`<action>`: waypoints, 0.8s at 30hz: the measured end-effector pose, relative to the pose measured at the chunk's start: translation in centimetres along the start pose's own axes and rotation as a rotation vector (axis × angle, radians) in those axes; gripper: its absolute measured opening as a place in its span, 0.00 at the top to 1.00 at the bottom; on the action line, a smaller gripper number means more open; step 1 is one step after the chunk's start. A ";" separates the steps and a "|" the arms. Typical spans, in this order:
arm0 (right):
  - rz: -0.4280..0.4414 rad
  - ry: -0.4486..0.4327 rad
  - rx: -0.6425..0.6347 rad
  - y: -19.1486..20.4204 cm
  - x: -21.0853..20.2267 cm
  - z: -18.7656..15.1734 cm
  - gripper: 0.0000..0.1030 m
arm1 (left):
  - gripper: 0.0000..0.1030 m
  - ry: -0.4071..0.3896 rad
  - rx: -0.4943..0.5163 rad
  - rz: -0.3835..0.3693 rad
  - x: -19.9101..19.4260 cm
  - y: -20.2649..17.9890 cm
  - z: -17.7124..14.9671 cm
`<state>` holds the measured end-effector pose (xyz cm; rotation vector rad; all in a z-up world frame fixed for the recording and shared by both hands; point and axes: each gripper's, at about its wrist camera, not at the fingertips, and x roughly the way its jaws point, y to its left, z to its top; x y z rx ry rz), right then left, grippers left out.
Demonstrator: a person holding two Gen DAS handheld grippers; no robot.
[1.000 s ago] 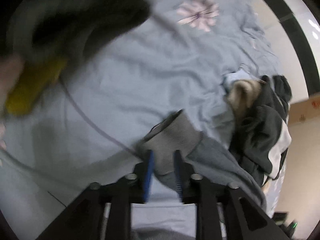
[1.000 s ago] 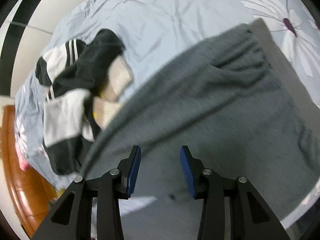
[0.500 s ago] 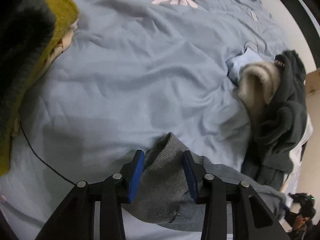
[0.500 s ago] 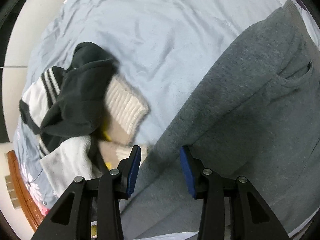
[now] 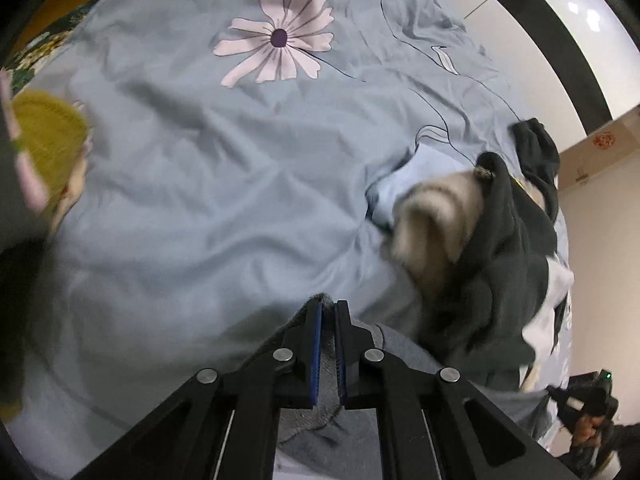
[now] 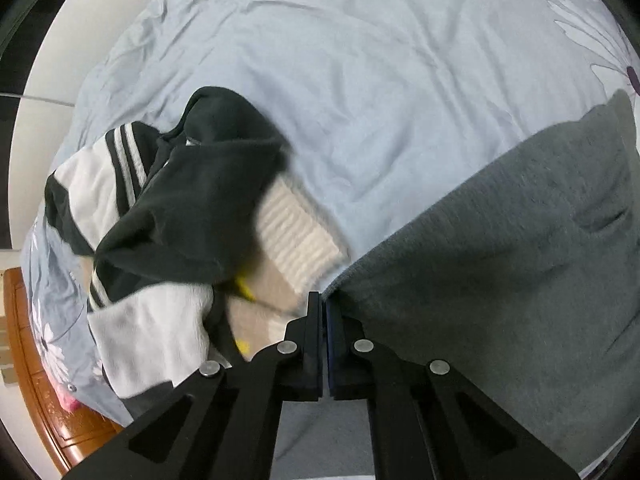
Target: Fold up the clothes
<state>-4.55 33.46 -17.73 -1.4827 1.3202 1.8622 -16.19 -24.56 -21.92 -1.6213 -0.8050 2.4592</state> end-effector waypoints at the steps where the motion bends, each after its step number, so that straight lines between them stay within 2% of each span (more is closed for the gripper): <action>1: -0.010 0.006 -0.003 0.0 0.4 0.0 0.99 | 0.94 0.007 0.001 0.011 0.8 -0.2 0.4; 5: -0.026 0.020 -0.007 0.0 1.5 0.0 0.99 | 0.94 0.059 -0.020 0.044 2.8 -0.5 0.8; 13: -0.010 0.010 -0.108 0.4 -0.5 0.2 0.99 | 0.94 0.008 0.035 0.039 -0.3 -1.2 0.3; 18: 0.081 -0.017 -0.101 -1.2 -3.4 -1.5 0.99 | 0.94 -0.062 0.044 -0.004 -4.6 -2.0 -0.9; 24: 0.181 -0.039 -0.137 -4.7 -8.6 -6.9 0.99 | 0.94 -0.146 0.055 -0.032 -10.9 -1.8 -3.9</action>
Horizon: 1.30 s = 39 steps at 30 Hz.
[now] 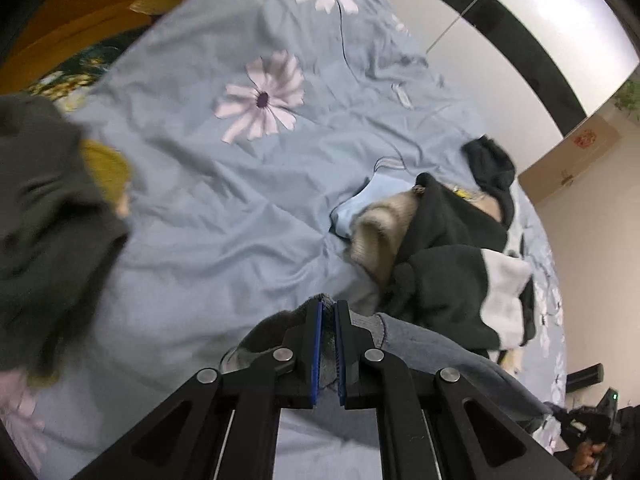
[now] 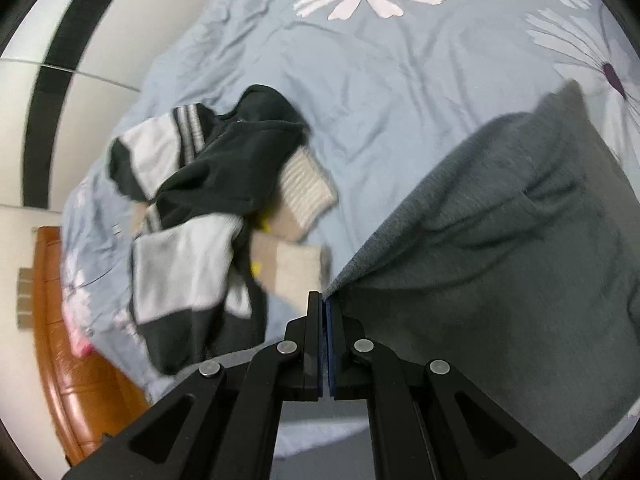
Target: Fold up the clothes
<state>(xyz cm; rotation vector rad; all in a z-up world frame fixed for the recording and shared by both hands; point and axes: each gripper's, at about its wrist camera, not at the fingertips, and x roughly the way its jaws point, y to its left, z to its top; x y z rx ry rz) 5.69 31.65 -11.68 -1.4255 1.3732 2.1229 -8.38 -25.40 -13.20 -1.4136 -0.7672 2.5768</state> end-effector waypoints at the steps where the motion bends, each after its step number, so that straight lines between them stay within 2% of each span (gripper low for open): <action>1: 0.013 -0.004 -0.009 -0.7 -0.8 -0.7 0.99 | 0.94 -0.011 -0.001 -0.003 -0.8 0.1 -0.5; 7: 0.061 0.027 -0.039 -6.0 -6.1 -8.0 0.99 | 0.94 -0.033 -0.046 0.005 -6.6 2.4 -5.6; 12: -0.003 0.114 0.023 -11.9 -5.0 -12.5 0.99 | 0.94 0.035 -0.150 0.071 -7.4 5.7 -12.1; 16: -0.058 0.172 0.077 -15.6 -3.0 -14.8 0.99 | 0.94 0.069 -0.309 0.113 -6.8 9.3 -16.3; 19: -0.088 0.195 0.063 -16.4 -1.8 -15.5 0.99 | 0.94 0.069 -0.452 0.109 -6.7 11.7 -18.5; 23: -0.094 0.205 0.052 -16.6 -0.9 -15.7 0.99 | 0.92 0.037 -0.606 0.046 -7.6 12.8 -20.7; 25: -0.093 0.203 0.051 -16.8 -0.7 -15.7 0.98 | 0.88 0.015 -0.660 0.018 -8.2 12.8 -21.7; 26: -0.092 0.201 0.047 -16.8 -0.7 -15.8 0.97 | 0.78 0.008 -0.679 0.006 -8.4 12.7 -22.2; 27: -0.095 0.198 0.042 -16.8 -0.7 -15.8 0.97 | 0.67 0.014 -0.691 -0.012 -8.2 12.4 -22.6; 28: -0.097 0.194 0.037 -16.7 -0.6 -15.8 0.97 | 0.63 0.019 -0.704 -0.029 -8.1 12.2 -23.0; 31: -0.096 0.186 0.010 -16.4 -1.3 -15.8 0.91 | 0.60 0.063 -0.691 -0.041 -7.2 10.9 -23.9; 33: -0.082 0.166 -0.009 -16.4 -2.4 -15.7 0.65 | 0.55 0.095 -0.666 -0.040 -6.4 10.1 -24.1; 35: -0.081 0.115 -0.019 -16.7 -4.0 -15.0 0.60 | 0.54 0.130 -0.633 -0.023 -5.6 9.7 -24.0; 39: -0.143 0.006 0.005 -18.3 -5.8 -11.8 0.58 | 0.53 0.170 -0.614 0.009 -4.1 9.6 -23.5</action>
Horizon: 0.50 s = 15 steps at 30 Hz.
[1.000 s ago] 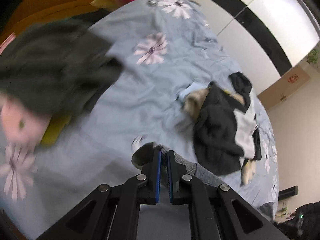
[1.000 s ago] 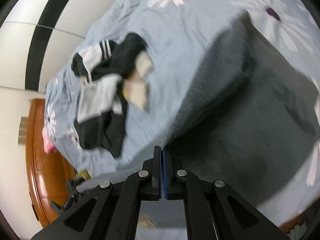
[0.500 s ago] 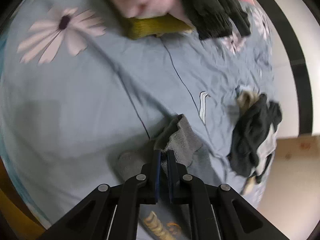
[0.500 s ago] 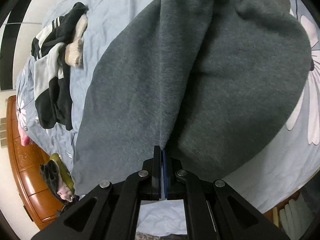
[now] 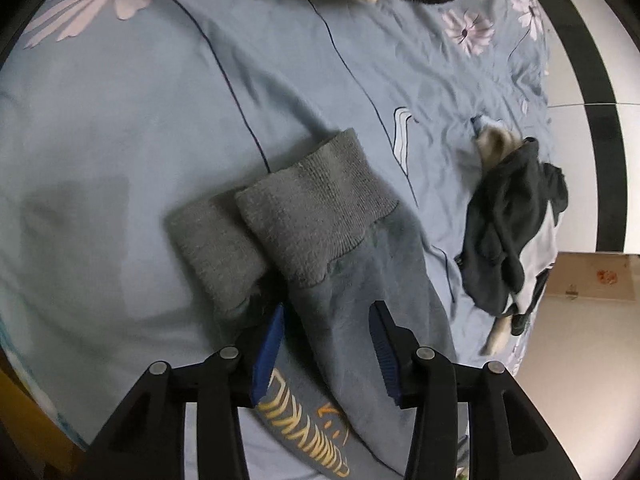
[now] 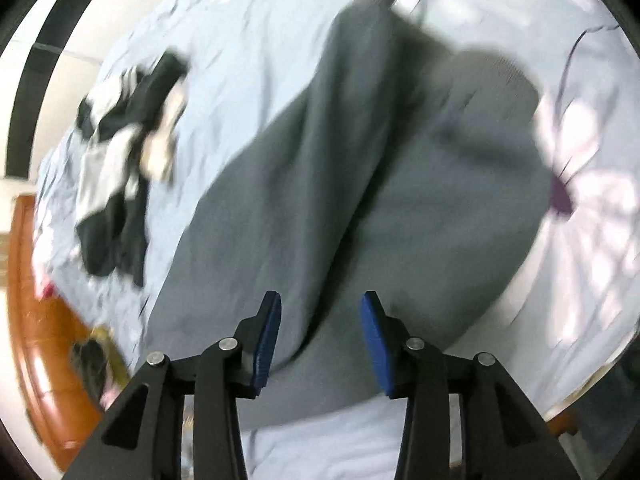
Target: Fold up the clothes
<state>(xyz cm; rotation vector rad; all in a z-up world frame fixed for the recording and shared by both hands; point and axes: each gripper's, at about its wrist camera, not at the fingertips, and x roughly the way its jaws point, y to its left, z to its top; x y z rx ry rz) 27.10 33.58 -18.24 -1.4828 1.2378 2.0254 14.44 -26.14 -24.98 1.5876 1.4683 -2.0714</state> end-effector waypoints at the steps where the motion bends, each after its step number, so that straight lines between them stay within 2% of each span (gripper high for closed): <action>1: 0.000 -0.021 0.026 -0.3 0.0 1.0 0.58 | 0.53 0.000 -0.003 0.006 0.2 -0.1 0.1; 5: 0.019 -0.090 0.118 -0.8 -0.1 4.5 0.58 | 0.56 -0.004 -0.036 0.017 1.1 -0.5 0.6; 7: -0.020 -0.097 0.164 -0.9 0.1 5.7 0.58 | 0.57 -0.007 -0.038 0.034 1.2 -0.6 0.7; 8: -0.032 -0.094 0.185 -1.0 0.2 6.2 0.58 | 0.63 -0.008 -0.037 0.041 1.2 -0.7 0.7; 10: -0.049 -0.081 0.213 -1.2 0.3 6.8 0.74 | 0.78 -0.011 -0.015 0.068 0.9 -1.1 0.8; 11: -0.058 -0.075 0.224 -1.2 0.3 7.1 0.93 | 0.87 -0.012 -0.002 0.081 0.8 -1.3 0.8; 12: -0.063 -0.072 0.227 -1.3 0.2 7.3 0.95 | 0.90 -0.014 0.012 0.086 0.5 -1.6 0.8; 15: -0.045 -0.069 0.197 -0.9 -0.6 7.6 0.96 | 0.92 -0.031 0.058 0.083 -0.5 -3.1 0.9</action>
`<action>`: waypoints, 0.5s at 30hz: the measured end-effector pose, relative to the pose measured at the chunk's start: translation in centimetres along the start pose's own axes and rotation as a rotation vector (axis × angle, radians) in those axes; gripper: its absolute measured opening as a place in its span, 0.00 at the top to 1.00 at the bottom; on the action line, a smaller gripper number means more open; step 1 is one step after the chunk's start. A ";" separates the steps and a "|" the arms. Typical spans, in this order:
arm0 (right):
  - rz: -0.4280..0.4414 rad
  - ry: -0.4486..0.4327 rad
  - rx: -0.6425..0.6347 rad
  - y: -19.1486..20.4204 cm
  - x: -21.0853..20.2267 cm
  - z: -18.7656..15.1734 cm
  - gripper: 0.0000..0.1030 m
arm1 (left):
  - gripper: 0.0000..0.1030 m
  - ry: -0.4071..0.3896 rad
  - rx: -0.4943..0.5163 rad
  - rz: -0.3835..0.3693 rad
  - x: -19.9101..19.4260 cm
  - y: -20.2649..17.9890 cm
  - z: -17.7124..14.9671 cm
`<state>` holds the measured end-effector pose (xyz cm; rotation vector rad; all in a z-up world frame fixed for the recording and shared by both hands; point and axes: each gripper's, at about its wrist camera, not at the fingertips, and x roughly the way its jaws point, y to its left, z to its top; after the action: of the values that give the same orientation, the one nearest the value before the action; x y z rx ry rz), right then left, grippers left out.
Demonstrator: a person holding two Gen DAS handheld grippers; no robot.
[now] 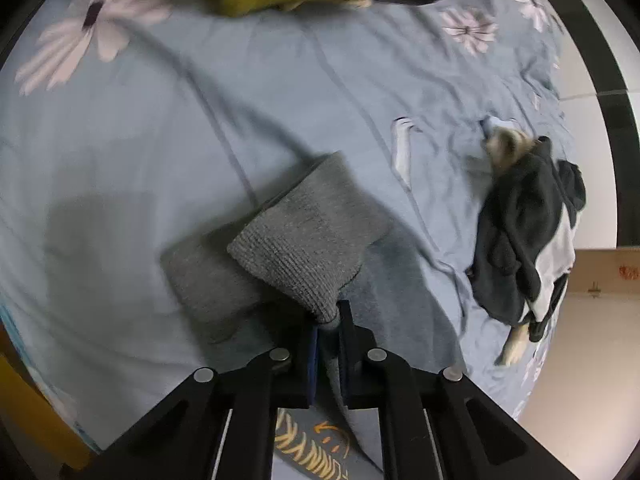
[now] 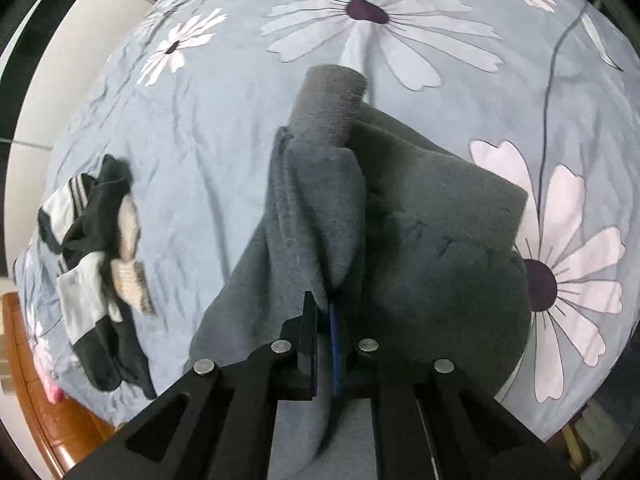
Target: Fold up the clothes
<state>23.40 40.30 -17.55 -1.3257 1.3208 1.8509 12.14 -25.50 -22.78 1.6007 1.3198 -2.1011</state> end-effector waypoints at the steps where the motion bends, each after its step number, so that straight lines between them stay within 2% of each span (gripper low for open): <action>1: 0.015 0.002 -0.016 0.2 -0.4 0.1 0.96 | 0.92 -0.009 0.016 -0.009 -0.6 -0.6 0.1; 5: 0.126 -0.039 -0.073 1.1 -4.1 0.2 0.97 | 0.93 -0.066 0.097 -0.110 -4.5 -3.9 0.6; 8: 0.188 -0.083 -0.105 0.0 -7.4 -0.4 0.97 | 0.93 -0.113 0.186 -0.151 -7.6 -5.2 0.2; 9: 0.167 -0.077 -0.099 -1.2 -7.2 -0.9 0.97 | 0.92 -0.116 0.207 -0.132 -7.8 -4.8 -0.1; 12: 0.103 -0.060 -0.080 -4.9 -6.8 -2.4 0.97 | 0.92 -0.051 0.188 -0.020 -5.2 -1.4 -0.8; 15: 0.030 0.012 0.019 -9.4 -3.8 -3.8 0.97 | 0.92 0.020 0.146 0.103 -2.1 2.4 -1.7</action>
<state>34.15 41.15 -18.18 -1.3164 1.3684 1.8491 15.60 -26.42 -22.35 1.7111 1.0861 -2.1683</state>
